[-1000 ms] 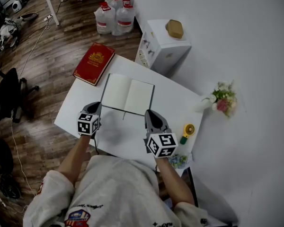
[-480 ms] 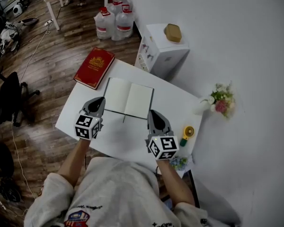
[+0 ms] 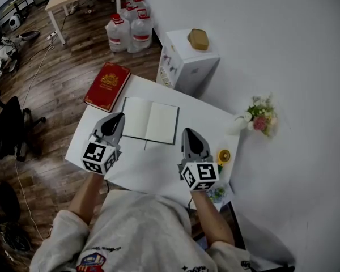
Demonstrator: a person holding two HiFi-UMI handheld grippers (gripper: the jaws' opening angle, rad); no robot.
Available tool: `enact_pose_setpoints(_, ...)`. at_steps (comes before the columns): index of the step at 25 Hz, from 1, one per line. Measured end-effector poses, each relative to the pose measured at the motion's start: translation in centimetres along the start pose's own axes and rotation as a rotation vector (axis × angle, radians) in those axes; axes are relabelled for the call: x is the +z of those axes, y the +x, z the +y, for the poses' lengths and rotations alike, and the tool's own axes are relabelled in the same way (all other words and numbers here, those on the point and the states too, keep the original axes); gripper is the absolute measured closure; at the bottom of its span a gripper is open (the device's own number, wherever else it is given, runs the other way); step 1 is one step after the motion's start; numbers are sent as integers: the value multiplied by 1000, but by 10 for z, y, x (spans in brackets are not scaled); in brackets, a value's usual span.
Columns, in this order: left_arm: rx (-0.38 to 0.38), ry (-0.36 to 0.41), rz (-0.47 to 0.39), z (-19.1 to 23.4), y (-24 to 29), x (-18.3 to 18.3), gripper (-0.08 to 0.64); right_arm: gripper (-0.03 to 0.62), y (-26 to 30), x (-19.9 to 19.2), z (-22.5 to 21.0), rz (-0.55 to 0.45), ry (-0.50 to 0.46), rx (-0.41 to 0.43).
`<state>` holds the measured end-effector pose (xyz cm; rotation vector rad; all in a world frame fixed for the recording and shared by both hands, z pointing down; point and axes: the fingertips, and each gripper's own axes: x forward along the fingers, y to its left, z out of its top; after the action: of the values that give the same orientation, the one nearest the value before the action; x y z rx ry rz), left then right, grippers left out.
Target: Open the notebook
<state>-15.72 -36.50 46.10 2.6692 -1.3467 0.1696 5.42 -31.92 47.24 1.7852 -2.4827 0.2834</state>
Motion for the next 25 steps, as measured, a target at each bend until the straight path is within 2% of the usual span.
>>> enact_pose_setpoints(6,-10,-24,-23,-7,-2,5,555,601,-8,8,-10,-44,-13,-31)
enact_pose_setpoints(25,-35,-40,13,-17,12,-9,555,601,-13,2,-15,-20,-20,-34)
